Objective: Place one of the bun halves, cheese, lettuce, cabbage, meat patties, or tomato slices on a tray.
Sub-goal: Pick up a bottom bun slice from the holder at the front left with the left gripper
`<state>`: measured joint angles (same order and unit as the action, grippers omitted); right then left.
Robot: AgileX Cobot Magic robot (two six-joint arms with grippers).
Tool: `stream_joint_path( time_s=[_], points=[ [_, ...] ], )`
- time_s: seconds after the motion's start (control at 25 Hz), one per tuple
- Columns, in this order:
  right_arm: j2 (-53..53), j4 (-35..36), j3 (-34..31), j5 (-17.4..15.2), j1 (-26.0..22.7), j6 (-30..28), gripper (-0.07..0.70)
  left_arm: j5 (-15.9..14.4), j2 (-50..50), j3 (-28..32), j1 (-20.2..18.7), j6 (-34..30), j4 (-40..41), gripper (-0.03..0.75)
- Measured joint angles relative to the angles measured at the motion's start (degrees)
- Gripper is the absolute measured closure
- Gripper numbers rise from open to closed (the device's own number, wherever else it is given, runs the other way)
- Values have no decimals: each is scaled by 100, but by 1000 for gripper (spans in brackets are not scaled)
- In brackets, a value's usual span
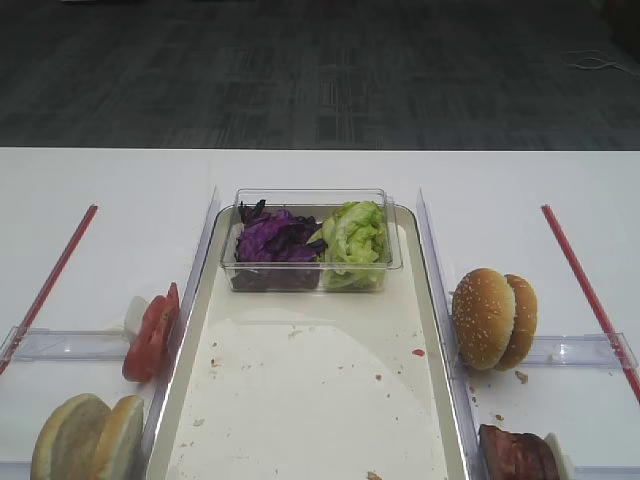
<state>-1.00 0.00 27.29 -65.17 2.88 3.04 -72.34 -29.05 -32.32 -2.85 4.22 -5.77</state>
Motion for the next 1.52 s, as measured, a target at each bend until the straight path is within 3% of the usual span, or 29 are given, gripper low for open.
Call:
stream_joint_path(
  time_s=[0.6,0.92,1.52],
  points=[
    [0,0,0,0,0,0,307,176,-2972,-979,0,-194,42,114],
    [0,0,0,0,27,0,307,185,-3181,-1296,0,-369,191,138],
    [0,0,0,0,27,10,307,185,-3189,-1307,0,-454,145,169]
  ],
)
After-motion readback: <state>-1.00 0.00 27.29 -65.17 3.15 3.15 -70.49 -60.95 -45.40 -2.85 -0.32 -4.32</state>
